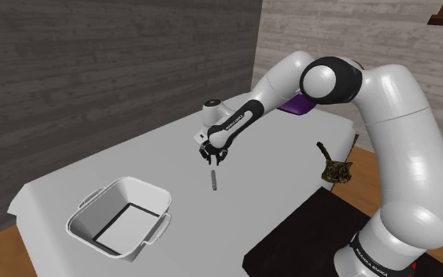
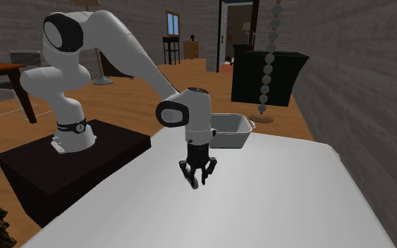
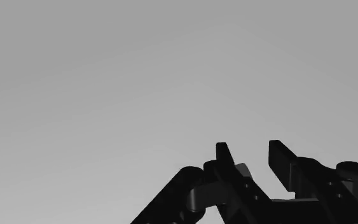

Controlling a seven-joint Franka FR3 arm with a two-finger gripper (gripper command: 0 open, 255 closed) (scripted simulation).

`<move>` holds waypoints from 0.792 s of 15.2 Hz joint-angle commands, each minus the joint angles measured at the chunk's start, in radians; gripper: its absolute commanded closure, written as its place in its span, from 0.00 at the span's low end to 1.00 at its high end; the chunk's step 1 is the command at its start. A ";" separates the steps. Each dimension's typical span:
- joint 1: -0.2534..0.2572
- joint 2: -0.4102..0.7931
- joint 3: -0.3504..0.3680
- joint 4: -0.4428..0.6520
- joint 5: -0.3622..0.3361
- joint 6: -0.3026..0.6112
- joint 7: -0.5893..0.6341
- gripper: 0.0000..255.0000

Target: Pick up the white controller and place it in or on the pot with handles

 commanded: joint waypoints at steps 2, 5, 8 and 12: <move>-0.048 -0.073 0.057 -0.117 -0.026 0.078 -0.146 0.00; -0.055 -0.063 0.062 -0.129 -0.040 0.106 -0.169 0.00; -0.046 -0.027 0.048 -0.113 -0.053 0.126 -0.161 0.00; -0.038 0.005 0.037 -0.097 -0.062 0.143 -0.155 0.00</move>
